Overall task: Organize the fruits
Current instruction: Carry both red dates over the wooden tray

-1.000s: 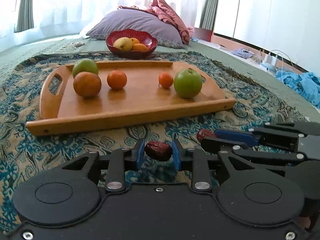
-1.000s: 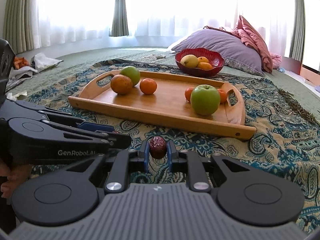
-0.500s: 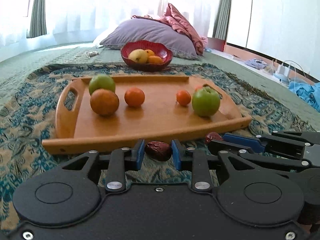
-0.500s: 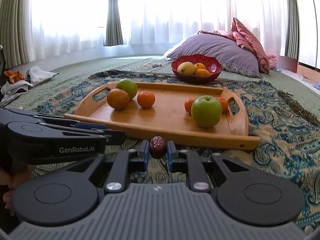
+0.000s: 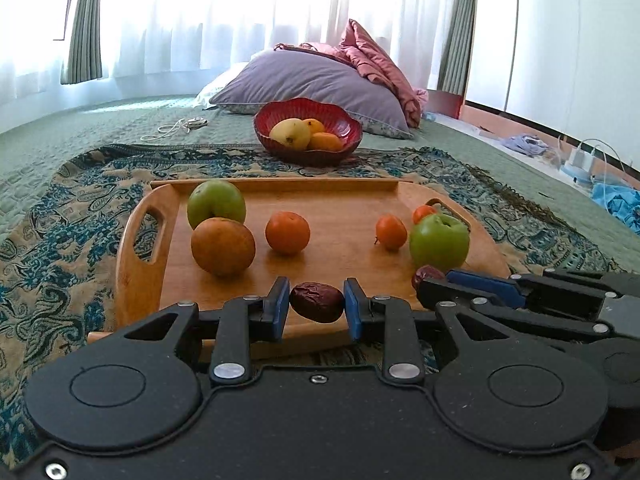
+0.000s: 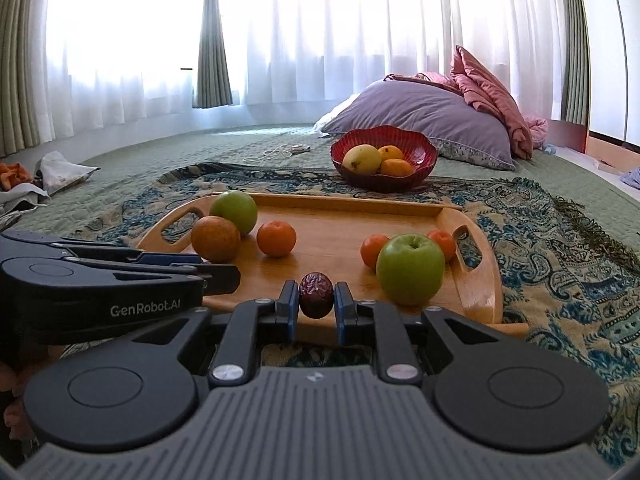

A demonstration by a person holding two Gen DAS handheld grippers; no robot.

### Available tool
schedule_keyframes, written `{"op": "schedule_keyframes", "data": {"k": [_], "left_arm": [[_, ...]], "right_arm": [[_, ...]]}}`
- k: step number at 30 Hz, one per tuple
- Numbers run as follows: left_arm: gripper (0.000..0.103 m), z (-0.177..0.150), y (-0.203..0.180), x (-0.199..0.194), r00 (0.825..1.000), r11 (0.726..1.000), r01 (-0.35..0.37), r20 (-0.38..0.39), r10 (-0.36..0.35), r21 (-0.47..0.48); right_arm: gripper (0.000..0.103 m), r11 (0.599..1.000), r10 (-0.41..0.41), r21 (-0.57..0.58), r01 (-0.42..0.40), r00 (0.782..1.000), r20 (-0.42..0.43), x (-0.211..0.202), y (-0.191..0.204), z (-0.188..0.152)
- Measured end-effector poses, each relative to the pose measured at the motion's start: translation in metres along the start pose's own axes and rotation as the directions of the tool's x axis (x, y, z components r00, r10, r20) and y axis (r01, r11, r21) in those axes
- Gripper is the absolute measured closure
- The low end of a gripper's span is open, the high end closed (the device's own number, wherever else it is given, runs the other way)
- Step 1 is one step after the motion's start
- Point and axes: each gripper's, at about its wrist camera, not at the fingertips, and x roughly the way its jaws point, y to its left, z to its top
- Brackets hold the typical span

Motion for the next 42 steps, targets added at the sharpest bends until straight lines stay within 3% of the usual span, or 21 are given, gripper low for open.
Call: {"op": "schedule_keyframes", "data": {"k": [14, 42], "left_arm": [[0.075, 0.005, 0.008, 0.032, 1.0, 1.0, -0.027, -0.01, 0.027, 0.009], [0.075, 0.011, 0.023, 0.075, 0.998, 0.999, -0.052, -0.033, 0.052, 0.007]], "right_arm": [[0.08, 0.999, -0.04, -0.01, 0.04, 0.999, -0.03, 0.04, -0.001, 0.003], [0.08, 0.998, -0.062, 0.022, 0.064, 0.995, -0.072, 0.074, -0.01, 0.011]]}}
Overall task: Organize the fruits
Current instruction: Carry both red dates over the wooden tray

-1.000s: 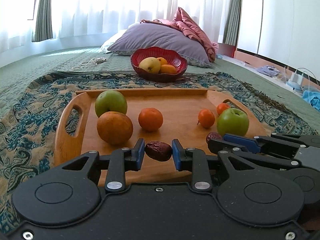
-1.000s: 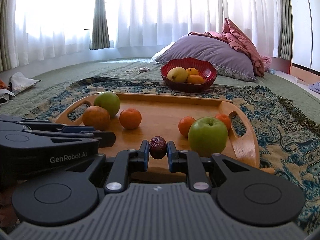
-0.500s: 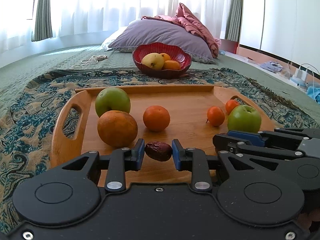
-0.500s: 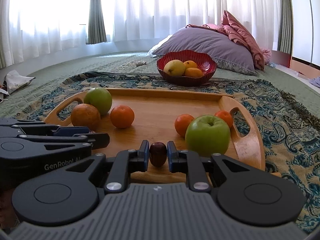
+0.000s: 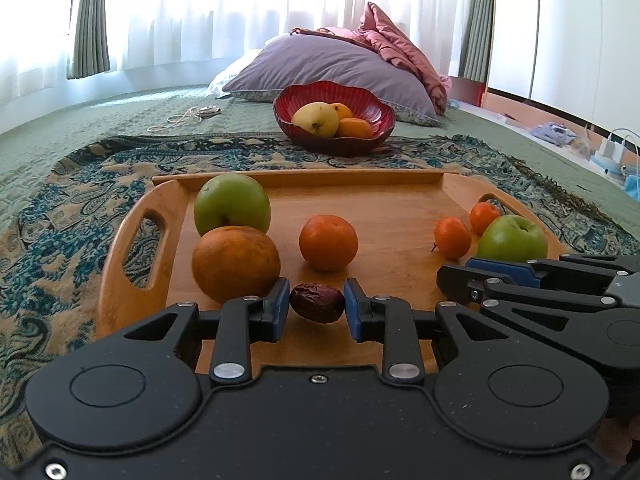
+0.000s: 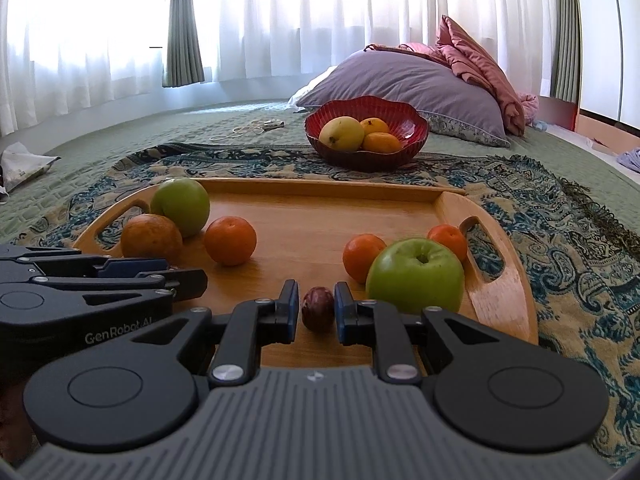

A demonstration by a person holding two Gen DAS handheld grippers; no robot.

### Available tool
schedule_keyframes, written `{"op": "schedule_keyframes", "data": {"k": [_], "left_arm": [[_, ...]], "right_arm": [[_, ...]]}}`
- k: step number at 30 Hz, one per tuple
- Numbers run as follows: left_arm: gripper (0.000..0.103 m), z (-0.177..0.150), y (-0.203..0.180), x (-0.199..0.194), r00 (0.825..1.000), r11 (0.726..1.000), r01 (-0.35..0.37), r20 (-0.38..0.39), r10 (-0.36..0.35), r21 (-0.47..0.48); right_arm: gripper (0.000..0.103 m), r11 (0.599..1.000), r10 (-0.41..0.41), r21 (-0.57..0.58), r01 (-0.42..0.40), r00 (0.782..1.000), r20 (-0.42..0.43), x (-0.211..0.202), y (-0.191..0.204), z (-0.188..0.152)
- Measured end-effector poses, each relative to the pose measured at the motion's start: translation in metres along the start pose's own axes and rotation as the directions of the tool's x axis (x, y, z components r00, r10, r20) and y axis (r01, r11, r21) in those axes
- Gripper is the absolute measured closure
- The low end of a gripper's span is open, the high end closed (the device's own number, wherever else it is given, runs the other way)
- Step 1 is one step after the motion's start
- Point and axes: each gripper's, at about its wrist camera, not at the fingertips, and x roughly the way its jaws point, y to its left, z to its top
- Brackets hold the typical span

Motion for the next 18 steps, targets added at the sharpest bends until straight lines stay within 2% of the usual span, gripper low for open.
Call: {"op": "schedule_keyframes", "data": {"k": [8, 18], "left_arm": [[0.075, 0.01, 0.001, 0.015, 1.0, 1.0, -0.029, 0.002, 0.029, 0.005], [0.075, 0.008, 0.006, 0.021, 0.999, 0.999, -0.032, -0.012, 0.031, -0.015]], "right_arm": [[0.08, 1.0, -0.008, 0.001, 0.008, 1.0, -0.004, 0.014, -0.004, 0.012], [0.08, 1.0, -0.005, -0.009, 0.005, 1.0, -0.004, 0.019, 0.0, 0.011]]}}
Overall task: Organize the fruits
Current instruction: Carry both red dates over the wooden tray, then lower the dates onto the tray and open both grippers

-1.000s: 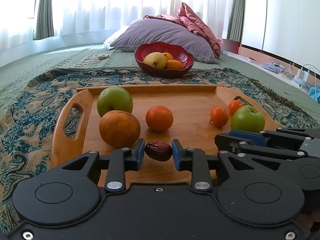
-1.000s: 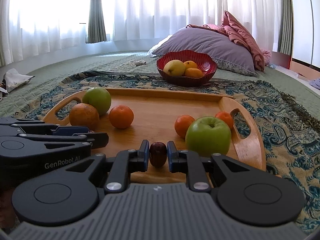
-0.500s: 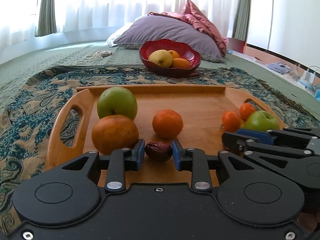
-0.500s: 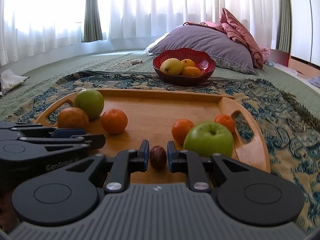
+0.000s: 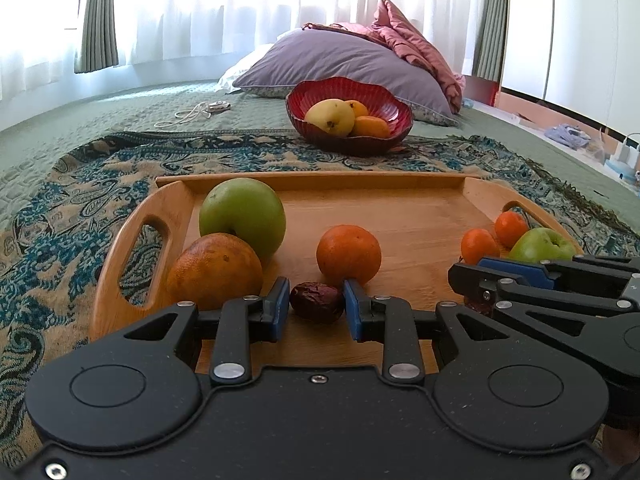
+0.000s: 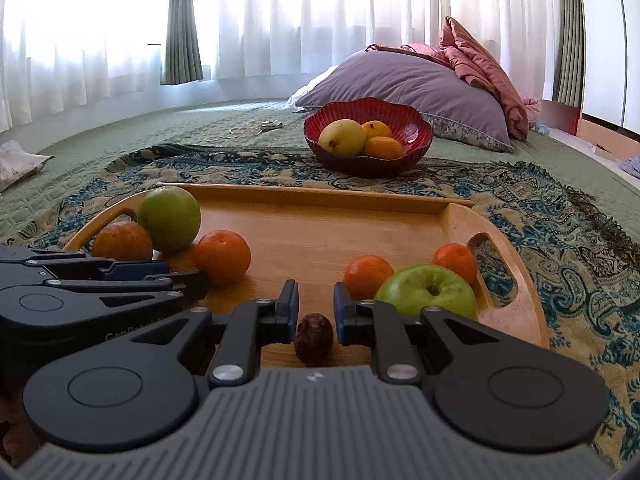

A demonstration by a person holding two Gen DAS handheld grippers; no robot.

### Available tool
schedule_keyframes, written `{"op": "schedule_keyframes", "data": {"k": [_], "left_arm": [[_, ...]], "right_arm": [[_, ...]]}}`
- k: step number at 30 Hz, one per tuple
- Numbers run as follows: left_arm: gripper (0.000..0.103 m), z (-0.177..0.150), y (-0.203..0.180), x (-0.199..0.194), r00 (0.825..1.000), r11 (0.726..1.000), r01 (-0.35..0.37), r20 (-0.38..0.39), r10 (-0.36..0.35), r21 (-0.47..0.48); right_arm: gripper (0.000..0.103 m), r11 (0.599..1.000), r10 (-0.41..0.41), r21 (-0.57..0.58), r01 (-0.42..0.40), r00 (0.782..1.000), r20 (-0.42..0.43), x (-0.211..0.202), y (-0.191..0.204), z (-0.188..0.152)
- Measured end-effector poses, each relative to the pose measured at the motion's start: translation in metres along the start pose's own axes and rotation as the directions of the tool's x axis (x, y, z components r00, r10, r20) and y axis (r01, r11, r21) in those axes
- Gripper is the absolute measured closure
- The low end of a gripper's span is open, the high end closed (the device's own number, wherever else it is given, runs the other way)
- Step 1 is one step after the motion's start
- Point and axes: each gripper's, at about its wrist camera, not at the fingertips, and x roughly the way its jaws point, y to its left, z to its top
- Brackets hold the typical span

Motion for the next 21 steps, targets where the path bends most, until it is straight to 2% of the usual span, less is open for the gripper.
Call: {"op": "schedule_keyframes", "data": {"k": [12, 16, 21], "left_arm": [[0.074, 0.0, 0.0, 0.0, 1.0, 1.0, 0.004, -0.003, -0.004, -0.002], [0.066, -0.002, 0.0, -0.004, 1.0, 1.0, 0.015, -0.003, -0.015, 0.005], [0.061, -0.002, -0.004, -0.011, 1.0, 0.999, 0.016, -0.003, -0.016, 0.032]], "right_arm": [[0.079, 1.0, 0.014, 0.016, -0.014, 1.0, -0.006, 0.0, -0.001, -0.003], [0.071, 0.999, 0.02, 0.036, -0.02, 1.0, -0.003, -0.001, -0.004, -0.003], [0.071, 0.999, 0.024, 0.045, -0.024, 1.0, -0.003, -0.003, -0.006, -0.003]]}}
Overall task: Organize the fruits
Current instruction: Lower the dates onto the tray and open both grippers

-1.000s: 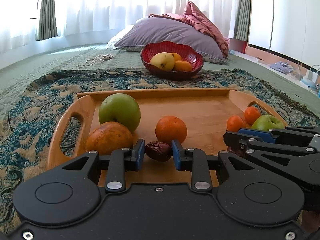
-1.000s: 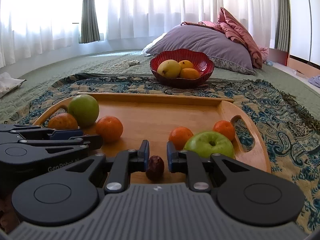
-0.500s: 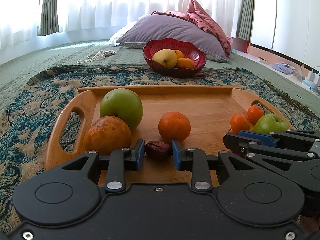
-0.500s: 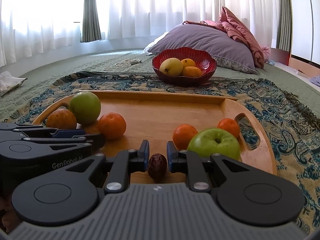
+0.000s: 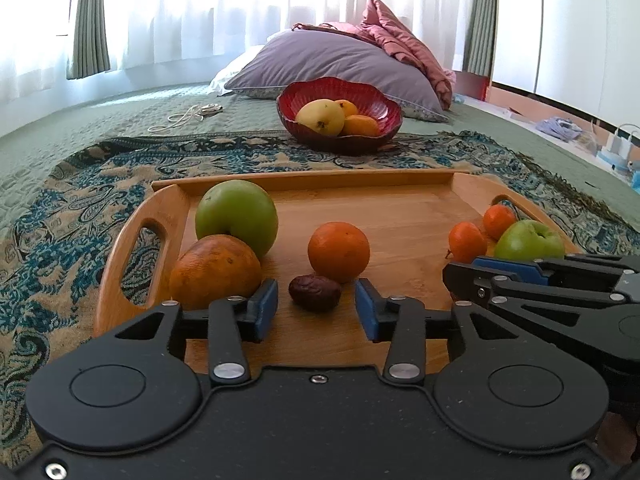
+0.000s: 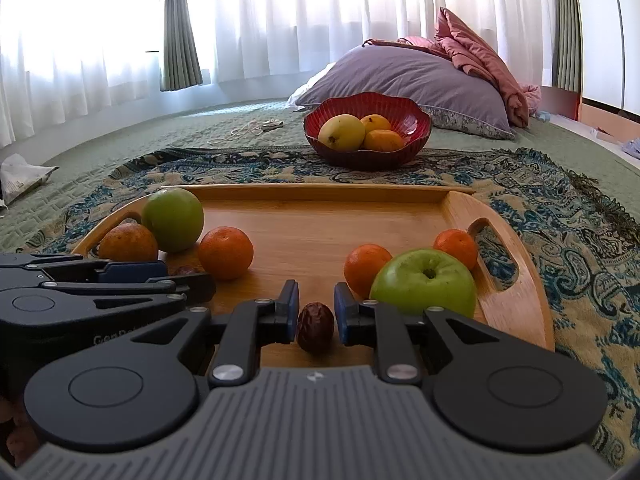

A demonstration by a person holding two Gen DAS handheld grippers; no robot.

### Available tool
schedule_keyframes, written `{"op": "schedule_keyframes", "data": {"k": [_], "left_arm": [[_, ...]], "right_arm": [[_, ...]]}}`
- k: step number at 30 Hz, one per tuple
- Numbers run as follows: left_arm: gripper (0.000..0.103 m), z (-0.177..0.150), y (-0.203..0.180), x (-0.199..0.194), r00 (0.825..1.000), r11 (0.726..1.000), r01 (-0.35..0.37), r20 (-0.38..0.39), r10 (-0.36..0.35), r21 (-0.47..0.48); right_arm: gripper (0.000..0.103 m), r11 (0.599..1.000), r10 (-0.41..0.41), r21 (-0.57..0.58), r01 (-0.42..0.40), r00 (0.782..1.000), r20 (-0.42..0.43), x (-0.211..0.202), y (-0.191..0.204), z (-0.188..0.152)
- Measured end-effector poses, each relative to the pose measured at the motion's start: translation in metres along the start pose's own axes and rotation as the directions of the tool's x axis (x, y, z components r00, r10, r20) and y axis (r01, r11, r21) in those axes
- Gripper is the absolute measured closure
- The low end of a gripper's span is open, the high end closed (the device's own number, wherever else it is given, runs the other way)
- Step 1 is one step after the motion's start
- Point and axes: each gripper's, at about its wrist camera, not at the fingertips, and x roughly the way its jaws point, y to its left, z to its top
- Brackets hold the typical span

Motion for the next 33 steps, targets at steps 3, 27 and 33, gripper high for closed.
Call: {"op": "schedule_keyframes", "data": {"k": [3, 27, 33], "left_arm": [[0.059, 0.001, -0.002, -0.005, 1.0, 1.0, 0.009, -0.006, -0.009, 0.0], [0.017, -0.008, -0.002, -0.085, 0.999, 0.999, -0.045, 0.018, 0.045, -0.018], [0.017, -0.033, 0.001, -0.098, 0.998, 0.998, -0.064, -0.016, 0.063, -0.03]], "right_arm": [[0.071, 1.0, 0.003, 0.0, -0.003, 1.0, 0.004, -0.004, 0.0, 0.0], [0.034, 0.999, -0.036, -0.038, 0.04, 0.995, 0.096, -0.075, -0.002, -0.004], [0.026, 0.999, -0.043, -0.017, 0.044, 0.997, 0.065, -0.089, -0.003, -0.025]]}}
